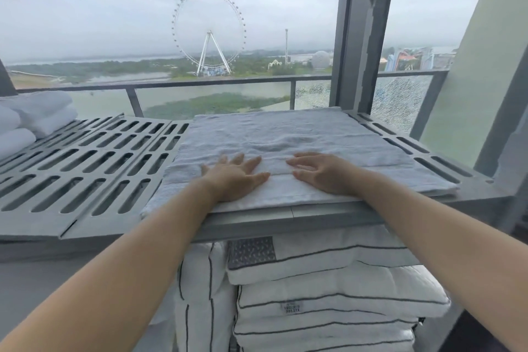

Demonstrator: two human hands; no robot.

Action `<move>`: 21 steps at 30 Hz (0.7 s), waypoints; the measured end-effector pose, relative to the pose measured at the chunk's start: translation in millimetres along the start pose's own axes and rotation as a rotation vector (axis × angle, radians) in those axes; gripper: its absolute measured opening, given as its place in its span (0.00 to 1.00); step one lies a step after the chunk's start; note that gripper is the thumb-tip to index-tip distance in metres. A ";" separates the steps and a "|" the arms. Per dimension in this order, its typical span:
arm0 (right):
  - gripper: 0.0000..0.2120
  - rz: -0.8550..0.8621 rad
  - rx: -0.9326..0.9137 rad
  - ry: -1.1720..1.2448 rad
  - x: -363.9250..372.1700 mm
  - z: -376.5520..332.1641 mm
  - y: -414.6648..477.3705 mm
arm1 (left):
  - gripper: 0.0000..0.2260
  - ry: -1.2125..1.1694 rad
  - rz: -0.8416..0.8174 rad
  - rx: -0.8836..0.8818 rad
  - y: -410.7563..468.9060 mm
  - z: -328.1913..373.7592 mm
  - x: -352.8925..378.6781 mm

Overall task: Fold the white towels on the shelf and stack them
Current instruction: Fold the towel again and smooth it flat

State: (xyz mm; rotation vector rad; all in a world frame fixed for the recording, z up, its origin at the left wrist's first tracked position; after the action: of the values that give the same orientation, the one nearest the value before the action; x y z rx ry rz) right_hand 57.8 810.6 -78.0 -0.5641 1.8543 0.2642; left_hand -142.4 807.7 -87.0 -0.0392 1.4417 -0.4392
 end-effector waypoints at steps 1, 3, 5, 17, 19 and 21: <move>0.15 0.117 -0.053 0.062 -4.9 -3.0 -7.4 | 0.26 -0.049 0.085 0.091 -6.3 4.5 -4.4; 0.08 0.307 -0.174 0.091 -11.5 -13.7 -26.6 | 0.16 -0.143 0.298 0.377 -31.1 18.0 -13.4; 0.06 0.320 -0.275 0.112 -10.0 -22.4 -43.7 | 0.11 -0.106 0.395 0.566 -61.3 28.2 -10.8; 0.12 0.052 -0.231 -0.186 -8.8 -41.6 -77.7 | 0.14 0.407 0.276 0.422 -90.8 35.8 -15.4; 0.14 0.044 -0.196 -0.234 -8.7 -43.4 -78.1 | 0.15 0.435 0.288 0.378 -87.9 36.9 -17.1; 0.19 0.011 -0.145 -0.277 -8.7 -42.3 -77.3 | 0.14 0.444 0.329 0.334 -85.7 36.8 -18.0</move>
State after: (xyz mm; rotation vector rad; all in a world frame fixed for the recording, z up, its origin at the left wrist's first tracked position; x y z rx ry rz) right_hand 64.0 727.5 -48.0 -0.5854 1.5791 0.4639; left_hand -131.1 725.8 -40.1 0.5884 1.7498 -0.4260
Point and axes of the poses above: each hand's wrist, its own y-axis towards the middle knuckle, its own x-axis out of the palm, z = x × y, the point moved 5 cm from there along y, towards the middle knuckle, and after that the axes turned 15 degrees about -z, right-handed, at the moved point
